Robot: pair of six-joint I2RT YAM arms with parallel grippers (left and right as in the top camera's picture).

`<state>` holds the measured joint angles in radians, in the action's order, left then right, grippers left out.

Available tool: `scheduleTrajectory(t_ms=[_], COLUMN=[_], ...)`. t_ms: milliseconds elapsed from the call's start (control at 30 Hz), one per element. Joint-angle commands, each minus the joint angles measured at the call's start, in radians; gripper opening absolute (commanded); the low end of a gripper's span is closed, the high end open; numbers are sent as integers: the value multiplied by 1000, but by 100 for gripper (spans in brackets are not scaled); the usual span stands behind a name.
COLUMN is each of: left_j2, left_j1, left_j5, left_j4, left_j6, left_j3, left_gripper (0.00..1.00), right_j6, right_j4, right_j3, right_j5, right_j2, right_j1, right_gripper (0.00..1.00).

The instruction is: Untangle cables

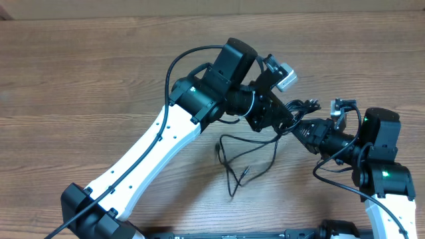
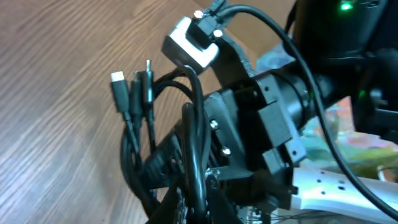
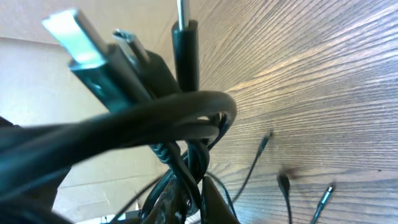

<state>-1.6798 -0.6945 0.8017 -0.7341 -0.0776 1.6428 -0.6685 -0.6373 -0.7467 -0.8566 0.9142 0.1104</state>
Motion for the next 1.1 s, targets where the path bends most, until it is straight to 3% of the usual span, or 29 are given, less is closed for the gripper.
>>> scheduleTrajectory(t_ms=[0, 200, 433, 567, 667, 767, 967, 1067], left_j2=[11, 11, 11, 11, 11, 11, 12, 12], left_j1=[-14, -14, -11, -1, 0, 1, 30, 71], left_j5=[132, 113, -192, -160, -88, -87, -62, 36], left_j4=[11, 42, 124, 230, 324, 332, 344, 380], left_j6=[-35, -52, -402, -452, -454, -454, -467, -480], left_j3=[16, 16, 16, 16, 16, 16, 16, 16], left_gripper=[4, 4, 4, 4, 4, 4, 4, 4], right_j6=[14, 61, 352, 386, 385, 385, 384, 381], right_j4=[-1, 0, -2, -19, -68, -92, -100, -114], right_j3=[-7, -7, -7, -7, -7, -7, -7, -7], right_j5=[52, 23, -77, -62, 56, 98, 121, 160], right_j2=[-1, -1, -1, -1, -1, -1, -1, -1], right_j1=[1, 1, 1, 1, 1, 1, 2, 2], right_gripper=[4, 4, 4, 4, 4, 4, 18, 47])
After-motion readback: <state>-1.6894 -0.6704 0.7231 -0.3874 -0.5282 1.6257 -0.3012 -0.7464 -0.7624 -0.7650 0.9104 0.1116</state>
